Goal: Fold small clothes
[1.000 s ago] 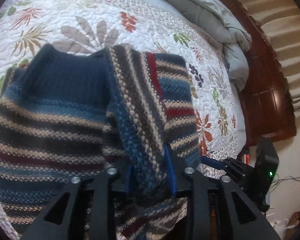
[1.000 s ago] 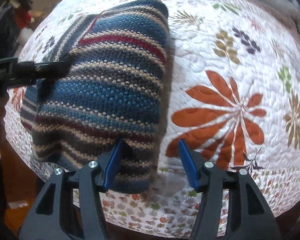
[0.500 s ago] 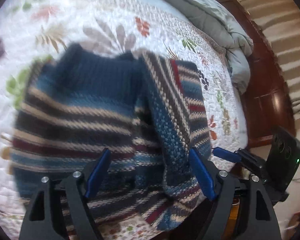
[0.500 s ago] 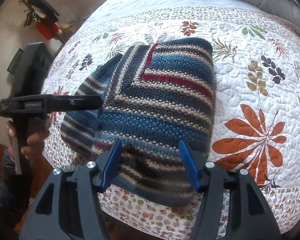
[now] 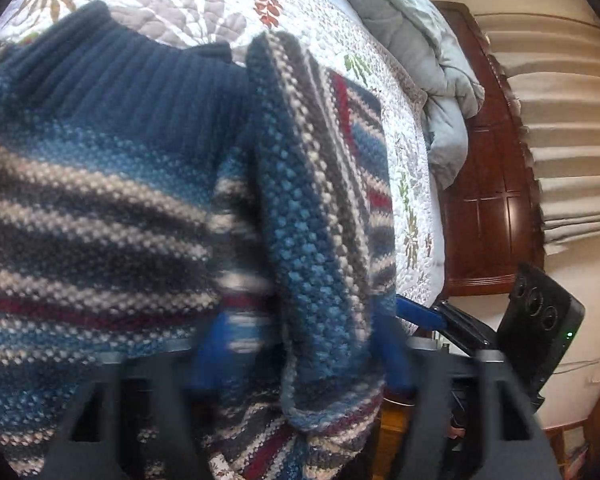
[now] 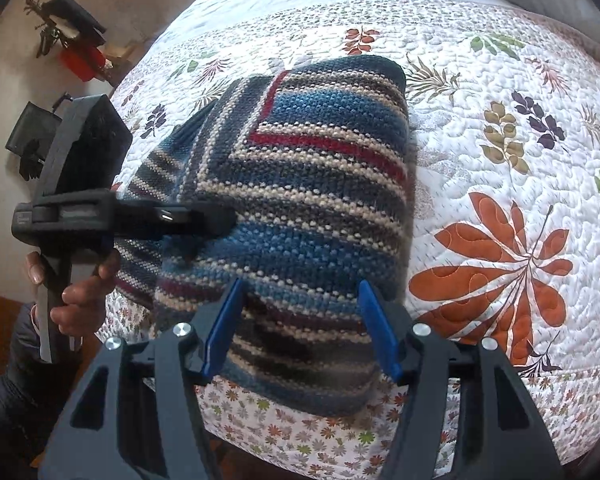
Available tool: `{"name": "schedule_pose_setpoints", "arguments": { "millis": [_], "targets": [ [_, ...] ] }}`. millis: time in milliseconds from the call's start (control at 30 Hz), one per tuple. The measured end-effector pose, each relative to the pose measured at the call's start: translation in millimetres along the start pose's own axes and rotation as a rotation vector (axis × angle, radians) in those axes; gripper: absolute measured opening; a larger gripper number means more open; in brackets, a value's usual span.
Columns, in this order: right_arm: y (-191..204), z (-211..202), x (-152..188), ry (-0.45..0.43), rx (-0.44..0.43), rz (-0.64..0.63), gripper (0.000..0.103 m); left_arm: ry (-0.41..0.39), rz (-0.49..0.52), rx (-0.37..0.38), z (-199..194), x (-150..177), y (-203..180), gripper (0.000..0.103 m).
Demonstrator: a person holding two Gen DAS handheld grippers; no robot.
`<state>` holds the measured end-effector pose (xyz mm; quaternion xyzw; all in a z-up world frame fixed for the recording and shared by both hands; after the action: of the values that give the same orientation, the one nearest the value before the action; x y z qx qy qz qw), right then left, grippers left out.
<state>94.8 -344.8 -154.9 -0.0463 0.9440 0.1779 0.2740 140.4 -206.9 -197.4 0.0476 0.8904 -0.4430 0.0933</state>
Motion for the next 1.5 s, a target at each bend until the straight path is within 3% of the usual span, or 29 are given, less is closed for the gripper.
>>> {"name": "schedule_pose_setpoints", "arguments": {
  "millis": [233, 500, 667, 800, 833, 967, 1100, 1267, 1400, 1500],
  "targets": [
    [-3, -10, 1, -0.009, -0.007, 0.02, 0.06, -0.096, 0.052, -0.078, -18, -9, -21, 0.025],
    [19, -41, -6, -0.077, -0.087, -0.004, 0.063, -0.267, 0.133, -0.1, -110, -43, -51, 0.025],
    [37, -31, -4, -0.065, -0.121, -0.019, 0.063, -0.284, 0.114, -0.164, -151, -52, -21, 0.025],
    [52, -10, 5, -0.022, -0.131, -0.027, 0.063, -0.27, 0.014, -0.174, -164, -54, 32, 0.025],
    [54, -5, 8, -0.013, -0.127, -0.029, 0.063, -0.257, -0.042, -0.178, -161, -53, 52, 0.025],
    [63, 15, 20, 0.036, -0.131, -0.033, 0.063, -0.211, -0.101, -0.222, -139, -46, 101, 0.026],
    [65, 34, 33, 0.081, -0.102, -0.052, 0.063, -0.21, -0.138, -0.202, -123, -38, 113, 0.029],
    [65, 37, 35, 0.093, -0.08, -0.071, 0.063, -0.246, -0.086, -0.261, -149, -34, 98, 0.038],
    [64, 24, 27, 0.051, -0.067, -0.096, 0.063, -0.304, 0.047, -0.394, -185, -21, 79, 0.046],
    [64, 16, 22, 0.027, -0.062, -0.097, 0.063, -0.323, 0.118, -0.418, -195, -2, 57, 0.047]
  ]
}}
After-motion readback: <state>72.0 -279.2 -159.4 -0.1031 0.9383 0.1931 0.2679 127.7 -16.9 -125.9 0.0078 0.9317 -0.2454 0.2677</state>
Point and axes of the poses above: each gripper's, at about its wrist camera, not at the fingertips, and z roughly the way its jaws point, y to its left, x to its underside, the point moved 10 cm from there along z, roughly the way its jaws point, and after that the axes turned 14 degrees about -y, right-handed, at the moved point
